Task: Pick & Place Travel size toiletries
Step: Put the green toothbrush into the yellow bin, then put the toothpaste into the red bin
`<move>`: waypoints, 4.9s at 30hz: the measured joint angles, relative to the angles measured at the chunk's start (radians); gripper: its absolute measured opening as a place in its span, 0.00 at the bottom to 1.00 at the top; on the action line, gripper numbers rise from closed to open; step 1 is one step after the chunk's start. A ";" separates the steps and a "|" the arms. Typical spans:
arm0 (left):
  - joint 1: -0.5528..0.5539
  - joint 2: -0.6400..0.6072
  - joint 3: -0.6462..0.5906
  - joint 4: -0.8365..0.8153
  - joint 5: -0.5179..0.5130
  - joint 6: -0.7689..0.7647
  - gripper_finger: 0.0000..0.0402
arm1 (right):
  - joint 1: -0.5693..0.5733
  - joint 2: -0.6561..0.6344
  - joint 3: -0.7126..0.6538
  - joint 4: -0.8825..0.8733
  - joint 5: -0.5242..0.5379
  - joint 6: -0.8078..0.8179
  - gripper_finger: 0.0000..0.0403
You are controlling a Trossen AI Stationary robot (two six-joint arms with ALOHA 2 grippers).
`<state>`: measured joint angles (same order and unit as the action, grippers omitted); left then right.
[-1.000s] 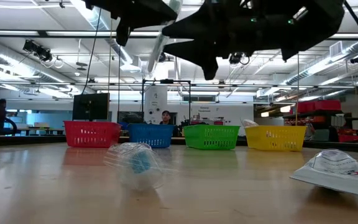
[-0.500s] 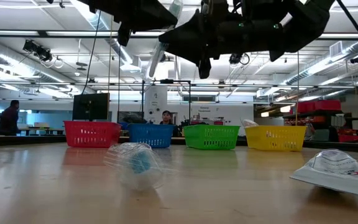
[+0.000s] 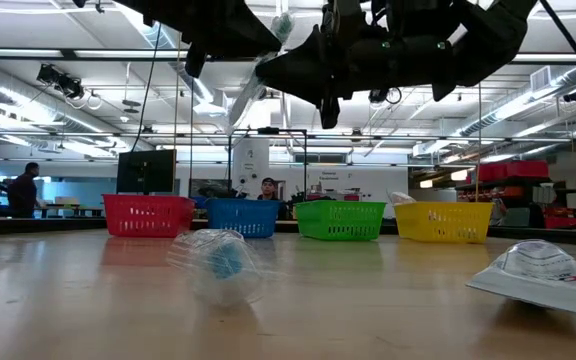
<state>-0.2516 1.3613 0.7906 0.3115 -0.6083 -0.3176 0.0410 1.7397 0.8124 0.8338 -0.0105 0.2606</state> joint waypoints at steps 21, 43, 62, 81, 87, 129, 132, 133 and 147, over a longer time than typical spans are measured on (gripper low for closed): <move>-0.002 0.000 -0.002 -0.125 -0.055 -0.069 0.39 | -0.028 -0.186 0.000 -0.453 0.253 -0.051 0.10; -0.001 0.000 -0.002 -0.140 -0.056 -0.095 0.38 | -0.354 -0.541 -0.064 -1.356 0.391 0.234 0.10; -0.001 0.000 -0.002 -0.141 -0.053 -0.087 0.38 | -0.449 -0.541 -0.068 -1.467 0.215 0.223 0.10; -0.001 0.000 -0.002 -0.141 -0.053 -0.089 0.38 | -0.449 -0.515 -0.068 -1.496 0.138 0.097 0.10; -0.001 0.000 -0.002 -0.141 -0.053 -0.087 0.38 | -0.448 -0.491 -0.068 -1.493 0.154 0.097 0.10; -0.001 0.000 -0.001 -0.137 -0.053 -0.087 0.38 | -0.453 -0.491 -0.068 -1.465 0.235 0.258 0.41; -0.001 0.000 -0.001 -0.137 -0.053 -0.086 0.38 | -0.453 -0.491 -0.068 -1.471 0.245 0.257 0.47; -0.001 0.000 -0.001 -0.137 -0.053 -0.087 0.38 | -0.453 -0.491 -0.068 -1.479 0.245 0.258 0.49; -0.001 0.000 -0.001 -0.136 -0.053 -0.086 0.38 | -0.301 -0.589 -0.067 -1.321 0.156 0.236 0.53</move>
<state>-0.2524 1.3613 0.7898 0.1754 -0.6613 -0.4038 -0.2598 1.1504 0.7452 -0.4873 0.1450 0.4966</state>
